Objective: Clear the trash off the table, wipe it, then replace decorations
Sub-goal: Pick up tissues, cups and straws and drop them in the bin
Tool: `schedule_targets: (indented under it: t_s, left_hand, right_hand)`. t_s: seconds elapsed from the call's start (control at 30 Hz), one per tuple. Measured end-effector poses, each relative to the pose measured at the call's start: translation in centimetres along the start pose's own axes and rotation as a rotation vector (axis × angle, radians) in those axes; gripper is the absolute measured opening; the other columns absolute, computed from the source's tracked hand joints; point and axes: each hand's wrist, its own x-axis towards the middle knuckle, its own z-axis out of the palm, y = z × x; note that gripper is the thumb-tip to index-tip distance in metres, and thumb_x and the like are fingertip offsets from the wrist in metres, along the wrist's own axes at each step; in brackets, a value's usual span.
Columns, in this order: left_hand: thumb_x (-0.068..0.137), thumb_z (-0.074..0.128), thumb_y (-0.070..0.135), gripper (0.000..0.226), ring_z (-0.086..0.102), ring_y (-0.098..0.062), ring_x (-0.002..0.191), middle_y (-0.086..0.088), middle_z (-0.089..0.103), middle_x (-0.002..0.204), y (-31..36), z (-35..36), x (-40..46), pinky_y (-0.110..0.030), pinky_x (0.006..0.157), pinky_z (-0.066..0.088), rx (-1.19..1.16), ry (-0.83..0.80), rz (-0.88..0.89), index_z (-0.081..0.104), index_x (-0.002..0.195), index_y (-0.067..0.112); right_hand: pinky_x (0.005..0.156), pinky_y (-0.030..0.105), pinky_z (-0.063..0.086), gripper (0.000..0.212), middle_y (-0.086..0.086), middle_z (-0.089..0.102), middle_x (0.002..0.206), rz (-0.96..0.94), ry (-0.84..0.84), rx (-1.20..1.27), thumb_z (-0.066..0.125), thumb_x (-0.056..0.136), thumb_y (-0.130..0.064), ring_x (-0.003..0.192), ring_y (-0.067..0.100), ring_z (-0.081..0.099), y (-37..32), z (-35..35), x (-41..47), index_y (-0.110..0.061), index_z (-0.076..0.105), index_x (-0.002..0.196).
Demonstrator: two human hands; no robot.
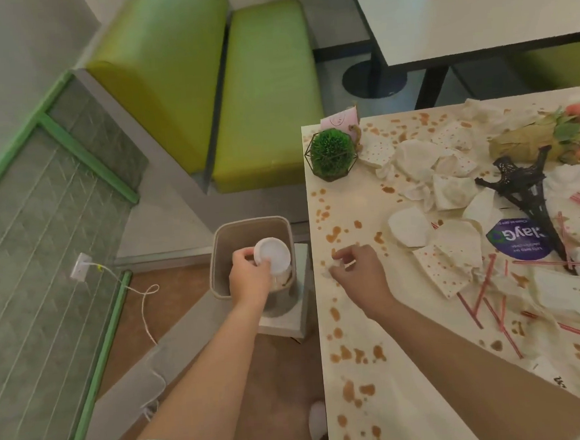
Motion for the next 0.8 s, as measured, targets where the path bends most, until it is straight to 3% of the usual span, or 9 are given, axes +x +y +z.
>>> schedule_targets:
  t_s: [0.1, 0.17, 0.3, 0.37, 0.43, 0.53, 0.63, 0.7, 0.8]
  left_hand:
    - [0.088, 0.066, 0.026, 0.028, 0.067, -0.021, 0.085, -0.001, 0.067, 0.104, -0.7, -1.4, 2.2, -0.039, 0.074, 0.056, -0.012, -0.015, -0.021, 0.054, 0.113, 0.023]
    - [0.089, 0.067, 0.030, 0.038, 0.065, -0.016, 0.081, 0.000, 0.066, 0.110, -0.9, -2.3, 3.3, -0.040, 0.079, 0.058, -0.009, -0.063, -0.058, 0.054, 0.124, 0.021]
    - [0.095, 0.059, 0.036, 0.054, 0.056, -0.020, 0.120, -0.003, 0.051, 0.142, -1.9, -3.6, 4.3, -0.024, 0.088, 0.038, 0.141, -0.134, -0.043, 0.045, 0.143, 0.016]
    - [0.097, 0.056, 0.034, 0.046, 0.055, -0.019, 0.120, -0.003, 0.056, 0.137, -2.6, -4.1, 4.5, -0.024, 0.087, 0.037, 0.130, -0.134, -0.024, 0.051, 0.138, 0.016]
    - [0.098, 0.055, 0.033, 0.035, 0.057, -0.014, 0.105, 0.001, 0.062, 0.125, -3.2, -4.4, 4.6, -0.023, 0.082, 0.039, 0.112, -0.122, -0.008, 0.058, 0.129, 0.017]
    - [0.098, 0.053, 0.031, 0.025, 0.052, -0.007, 0.091, 0.009, 0.060, 0.106, -3.3, -4.7, 4.5, -0.020, 0.069, 0.038, 0.094, -0.132, 0.013, 0.061, 0.119, 0.019]
    - [0.097, 0.054, 0.029, 0.025, 0.054, -0.009, 0.094, 0.006, 0.064, 0.110, -3.3, -4.6, 4.6, -0.024, 0.079, 0.041, 0.102, -0.156, 0.044, 0.063, 0.118, 0.019]
    - [0.096, 0.055, 0.029, 0.024, 0.058, -0.011, 0.097, 0.005, 0.065, 0.110, -3.2, -4.5, 4.5, -0.027, 0.084, 0.044, 0.118, -0.175, 0.054, 0.064, 0.116, 0.020]
    - [0.095, 0.054, 0.034, 0.019, 0.063, -0.016, 0.097, 0.008, 0.067, 0.105, -2.8, -3.9, 4.2, -0.035, 0.088, 0.052, 0.148, -0.221, 0.071, 0.064, 0.109, 0.026]
  right_hand:
    - [0.067, 0.014, 0.040, 0.015, -0.003, 0.048, 0.095, -0.044, -0.016, 0.009, 0.067, 0.084, -0.013, 0.081, 0.009, 0.052, -1.7, 2.1, 0.6, -0.020, 0.063, 0.097]
    - [0.070, 0.020, 0.041, 0.016, -0.002, 0.049, 0.094, -0.070, -0.020, 0.001, 0.067, 0.084, -0.014, 0.081, 0.009, 0.051, -2.8, 3.7, 1.1, -0.021, 0.061, 0.096]
    - [0.064, 0.009, 0.037, 0.017, -0.003, 0.050, 0.095, -0.124, -0.041, -0.023, 0.066, 0.087, -0.013, 0.080, 0.004, 0.050, -4.8, 6.8, 1.7, -0.023, 0.060, 0.099]
    - [0.064, 0.007, 0.037, 0.018, -0.003, 0.051, 0.095, -0.153, -0.043, -0.038, 0.065, 0.086, -0.013, 0.079, 0.004, 0.050, -5.5, 8.4, 1.9, -0.024, 0.059, 0.099]
    - [0.065, 0.005, 0.037, 0.018, -0.003, 0.050, 0.095, -0.153, -0.034, -0.045, 0.064, 0.087, -0.013, 0.079, 0.004, 0.050, -6.0, 9.7, 2.1, -0.024, 0.059, 0.100]
    - [0.080, 0.015, 0.045, 0.026, -0.001, 0.052, 0.105, -0.117, -0.042, -0.055, 0.063, 0.089, -0.014, 0.088, 0.009, 0.053, -6.2, 11.4, 2.4, -0.020, 0.060, 0.115]
    - [0.096, 0.027, 0.042, 0.056, 0.006, 0.051, 0.132, -0.006, -0.203, -0.147, 0.067, 0.089, -0.018, 0.115, 0.018, 0.055, -5.7, 12.0, 2.5, -0.013, 0.047, 0.141]
    - [0.102, 0.029, 0.041, 0.061, 0.008, 0.050, 0.141, 0.034, -0.235, -0.195, 0.066, 0.090, -0.018, 0.126, 0.021, 0.052, -5.1, 11.6, 2.2, -0.012, 0.042, 0.146]
    - [0.084, 0.023, 0.044, 0.043, 0.005, 0.060, 0.122, 0.062, -0.136, -0.147, 0.062, 0.092, -0.016, 0.106, 0.015, 0.058, -4.4, 10.0, 1.7, -0.013, 0.054, 0.135]
